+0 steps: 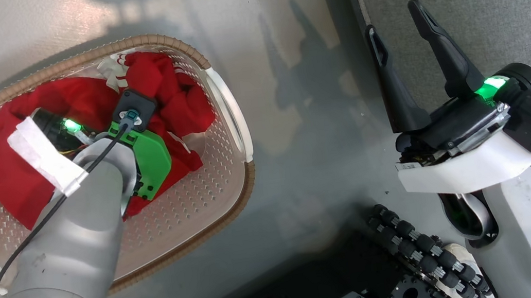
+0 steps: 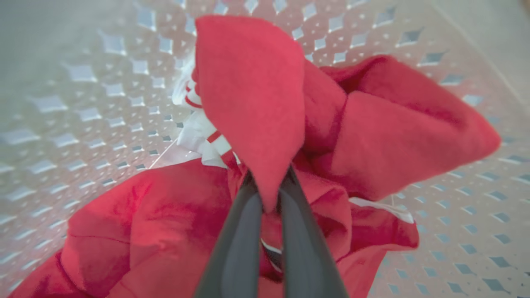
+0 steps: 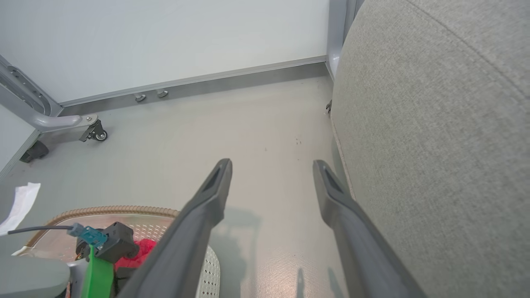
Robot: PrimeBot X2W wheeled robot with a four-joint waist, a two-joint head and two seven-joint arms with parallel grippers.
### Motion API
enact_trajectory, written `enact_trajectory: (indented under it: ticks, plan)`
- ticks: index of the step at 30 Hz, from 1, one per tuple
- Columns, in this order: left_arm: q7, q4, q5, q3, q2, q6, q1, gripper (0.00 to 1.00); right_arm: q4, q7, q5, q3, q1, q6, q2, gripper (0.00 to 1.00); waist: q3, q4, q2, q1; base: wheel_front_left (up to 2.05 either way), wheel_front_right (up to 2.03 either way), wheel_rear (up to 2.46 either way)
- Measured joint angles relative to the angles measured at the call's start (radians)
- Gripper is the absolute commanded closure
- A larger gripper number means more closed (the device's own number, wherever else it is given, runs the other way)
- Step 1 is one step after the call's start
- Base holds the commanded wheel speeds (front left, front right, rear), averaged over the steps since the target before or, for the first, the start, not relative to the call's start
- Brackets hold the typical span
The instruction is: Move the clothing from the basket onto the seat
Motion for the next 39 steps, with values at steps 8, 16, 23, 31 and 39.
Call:
enact_trajectory:
  ticks: [8,16,23,31,39]
  plan:
    - [-0.038,-0.05,-0.107,-0.094,-0.019,0.0,0.035,1.0,0.042,0.0,-0.027,-0.005,-0.01,0.0,0.0,0.0,-0.078,0.027,0.0,0.0,0.0,0.0,0.0]
    - [-0.047,-0.151,-0.193,-0.167,-0.019,0.0,0.099,1.0,0.086,0.0,-0.063,-0.01,-0.009,0.0,0.001,0.0,-0.174,0.069,0.0,-0.0001,0.0,0.0,0.0]
    - [-0.048,-0.29,-0.238,-0.151,0.001,0.0,0.176,1.0,0.126,0.0,-0.083,-0.013,0.005,0.0,0.001,0.0,-0.27,0.112,0.0,0.0,0.0,0.0,0.0]
    - [-0.049,-0.449,-0.229,-0.053,0.016,0.0,0.291,1.0,0.168,0.0,-0.098,-0.012,0.042,0.0,0.001,0.0,-0.394,0.163,0.0,-0.0001,0.0,0.0,0.0]
    - [-0.049,-0.616,-0.171,0.087,0.021,0.0,0.404,1.0,0.203,0.0,-0.105,-0.02,0.095,0.0,0.001,0.0,-0.523,0.208,0.0,-0.0001,0.0,0.0,0.0]
